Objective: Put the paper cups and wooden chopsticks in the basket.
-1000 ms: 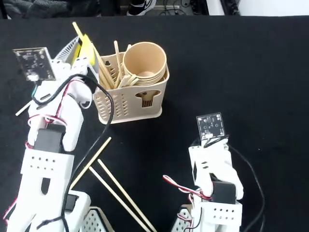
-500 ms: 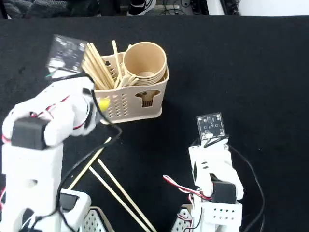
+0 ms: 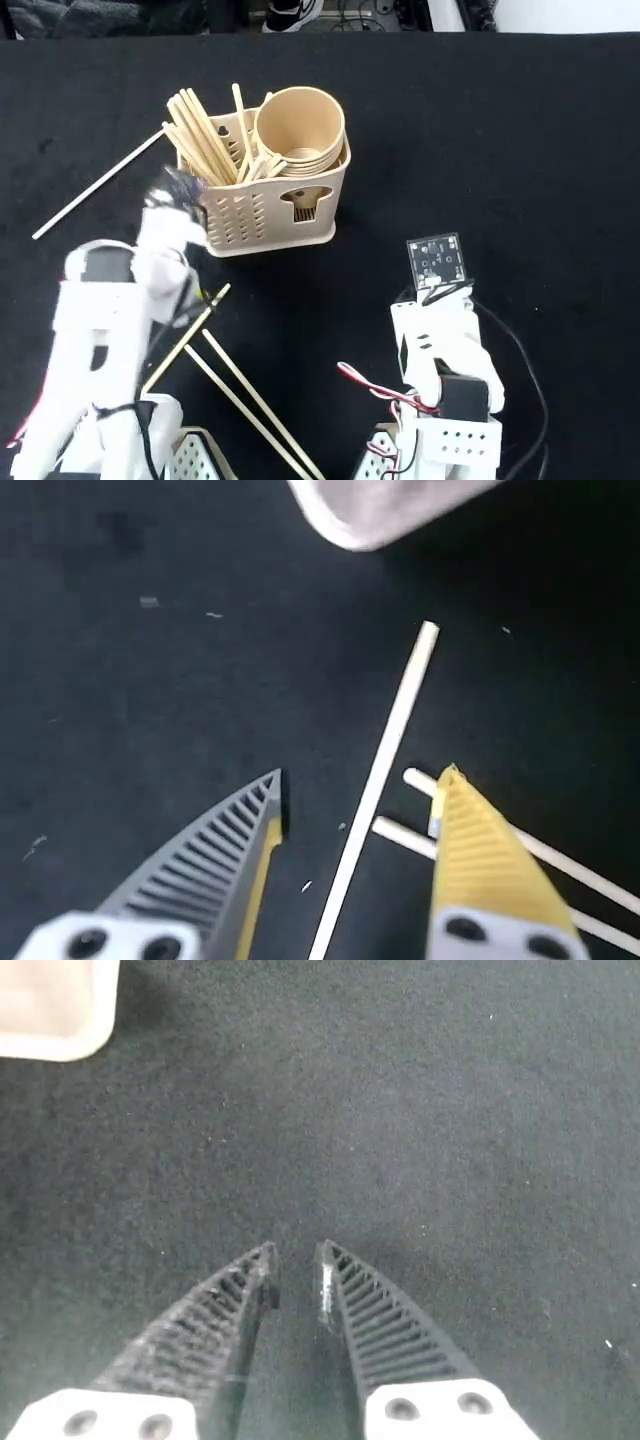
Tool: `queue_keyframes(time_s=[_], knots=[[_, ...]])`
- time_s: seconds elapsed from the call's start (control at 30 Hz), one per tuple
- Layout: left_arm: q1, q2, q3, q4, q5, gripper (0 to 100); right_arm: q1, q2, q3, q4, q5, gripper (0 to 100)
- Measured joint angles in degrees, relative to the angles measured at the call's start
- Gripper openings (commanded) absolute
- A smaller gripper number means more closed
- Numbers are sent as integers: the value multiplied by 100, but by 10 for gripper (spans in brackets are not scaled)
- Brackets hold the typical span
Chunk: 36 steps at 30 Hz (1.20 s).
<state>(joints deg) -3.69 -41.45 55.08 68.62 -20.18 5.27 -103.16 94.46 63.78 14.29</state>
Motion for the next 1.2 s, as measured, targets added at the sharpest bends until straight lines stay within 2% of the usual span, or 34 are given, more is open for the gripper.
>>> queue_keyframes(time_s=[0.17,0.37,0.53,0.73,0.93,1.07,1.2], knots=[[123,114,607,-659,0,241,0,0,0,0,0,82],[0,1064,677,-1635,-9,227,0,0,0,0,0,82],[-44,1776,545,-1459,-273,119,0,0,0,0,0,82],[-9,2013,484,-1363,-325,29,0,0,0,0,0,82],[158,1996,545,-1363,-325,27,0,0,0,0,0,82],[185,1407,782,-1371,-325,27,0,0,0,0,0,82],[176,18,1196,-1257,-325,27,0,0,0,0,0,82]])
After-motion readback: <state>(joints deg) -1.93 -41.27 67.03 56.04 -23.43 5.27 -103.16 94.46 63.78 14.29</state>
